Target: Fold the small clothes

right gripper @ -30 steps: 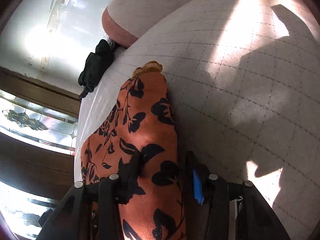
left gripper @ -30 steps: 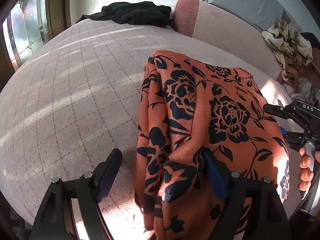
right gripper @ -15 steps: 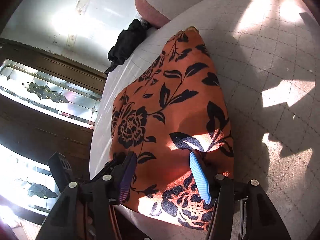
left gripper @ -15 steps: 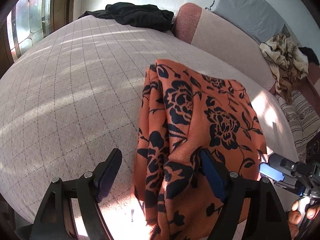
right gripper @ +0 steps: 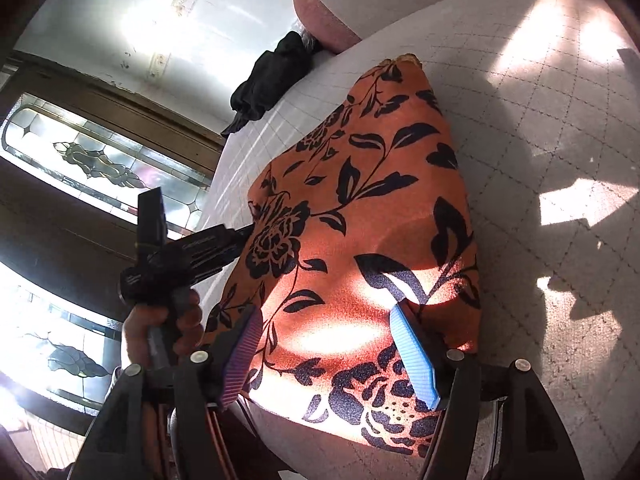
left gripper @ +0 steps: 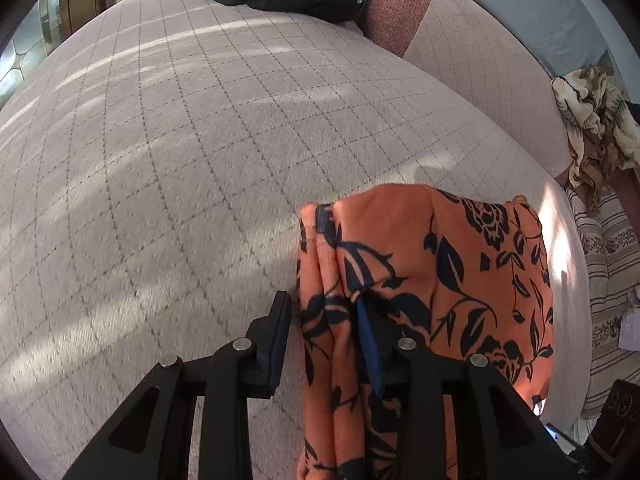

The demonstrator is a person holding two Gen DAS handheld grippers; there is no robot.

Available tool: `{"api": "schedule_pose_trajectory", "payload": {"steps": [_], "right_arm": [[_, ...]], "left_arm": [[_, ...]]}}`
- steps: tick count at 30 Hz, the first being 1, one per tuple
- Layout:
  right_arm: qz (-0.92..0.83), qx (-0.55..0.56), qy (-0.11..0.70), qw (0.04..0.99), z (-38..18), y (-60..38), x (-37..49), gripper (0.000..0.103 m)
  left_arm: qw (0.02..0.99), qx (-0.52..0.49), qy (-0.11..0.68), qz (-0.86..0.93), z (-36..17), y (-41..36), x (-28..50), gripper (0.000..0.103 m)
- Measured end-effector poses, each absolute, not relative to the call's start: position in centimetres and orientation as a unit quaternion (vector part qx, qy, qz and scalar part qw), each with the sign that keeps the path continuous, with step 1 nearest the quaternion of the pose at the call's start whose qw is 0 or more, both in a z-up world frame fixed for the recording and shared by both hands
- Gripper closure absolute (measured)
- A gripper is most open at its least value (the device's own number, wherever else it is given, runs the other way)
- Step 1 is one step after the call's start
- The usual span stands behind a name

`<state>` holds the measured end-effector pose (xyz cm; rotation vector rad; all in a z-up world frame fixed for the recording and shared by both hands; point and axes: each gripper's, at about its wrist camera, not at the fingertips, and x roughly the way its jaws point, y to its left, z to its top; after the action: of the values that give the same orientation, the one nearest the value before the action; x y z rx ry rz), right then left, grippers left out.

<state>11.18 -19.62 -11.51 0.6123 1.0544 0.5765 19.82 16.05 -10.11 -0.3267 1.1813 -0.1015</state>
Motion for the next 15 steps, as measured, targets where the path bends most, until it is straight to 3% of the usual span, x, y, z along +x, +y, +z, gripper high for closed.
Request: {"api": "schedule_pose_trajectory", "payload": {"steps": [8,9,11,15], "right_arm": [[0.268,0.283,0.493,0.778,-11.1,-19.6,10.8,0.033],[0.267,0.283,0.493,0.778,-11.0,-19.6,10.6,0.033],[0.266,0.286,0.487,0.781,-10.4,-19.7,10.1,0.032],[0.281,0.291,0.483,0.777,-10.5,-19.3,9.3,0.026]], "left_arm": [[0.858,-0.112,0.500,-0.035,-5.1,15.5,14.2,0.066],[0.864,-0.111,0.489,-0.044,-4.0,15.5,12.7,0.064],[0.876,-0.114,0.464,-0.061,-2.4,14.7,9.4,0.051],[0.871,-0.065,0.486,-0.034,-5.4,12.8,6.1,0.048]]}}
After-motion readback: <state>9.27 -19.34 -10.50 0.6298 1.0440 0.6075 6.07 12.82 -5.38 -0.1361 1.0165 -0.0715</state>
